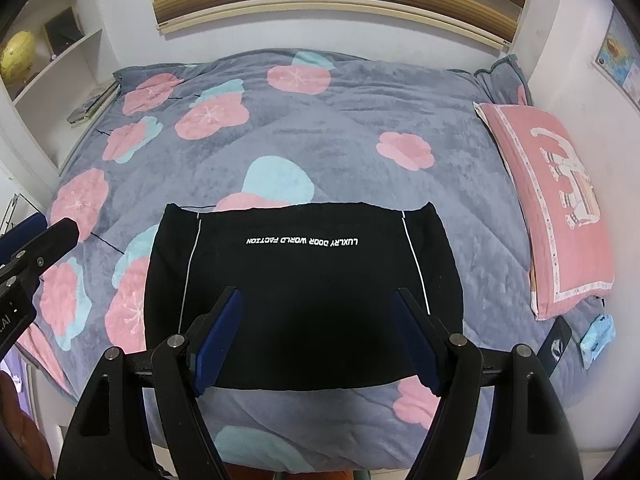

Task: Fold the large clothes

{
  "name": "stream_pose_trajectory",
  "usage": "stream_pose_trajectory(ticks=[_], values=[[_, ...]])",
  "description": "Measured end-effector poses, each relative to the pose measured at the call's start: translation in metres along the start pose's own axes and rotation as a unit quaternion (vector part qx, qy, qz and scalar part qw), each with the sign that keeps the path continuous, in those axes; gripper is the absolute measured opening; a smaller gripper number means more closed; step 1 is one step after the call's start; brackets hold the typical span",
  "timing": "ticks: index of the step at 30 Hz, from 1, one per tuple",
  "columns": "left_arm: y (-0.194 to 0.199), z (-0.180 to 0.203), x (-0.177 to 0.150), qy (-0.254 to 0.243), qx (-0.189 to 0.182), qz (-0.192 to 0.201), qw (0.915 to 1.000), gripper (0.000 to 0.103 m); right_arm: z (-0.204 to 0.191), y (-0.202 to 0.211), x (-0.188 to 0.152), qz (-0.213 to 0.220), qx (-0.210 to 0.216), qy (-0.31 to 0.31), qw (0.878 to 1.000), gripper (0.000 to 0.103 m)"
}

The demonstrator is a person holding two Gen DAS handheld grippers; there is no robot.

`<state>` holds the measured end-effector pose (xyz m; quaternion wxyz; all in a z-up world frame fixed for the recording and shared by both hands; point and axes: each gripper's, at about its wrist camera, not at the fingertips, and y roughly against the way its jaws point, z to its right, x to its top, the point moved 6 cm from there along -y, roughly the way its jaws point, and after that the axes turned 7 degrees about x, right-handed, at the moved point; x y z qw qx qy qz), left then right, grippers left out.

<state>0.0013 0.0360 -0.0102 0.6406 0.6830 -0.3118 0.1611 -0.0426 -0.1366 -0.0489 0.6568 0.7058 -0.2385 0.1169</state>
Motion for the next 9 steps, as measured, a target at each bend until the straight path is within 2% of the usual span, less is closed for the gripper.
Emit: stream_pose_trajectory(ticks=[9], values=[[-0.004, -0.016, 0.005, 0.015, -0.017, 0.021, 0.9995, 0.054, -0.004, -0.005, -0.004, -0.005, -0.011, -0.010, 1.000, 0.079]])
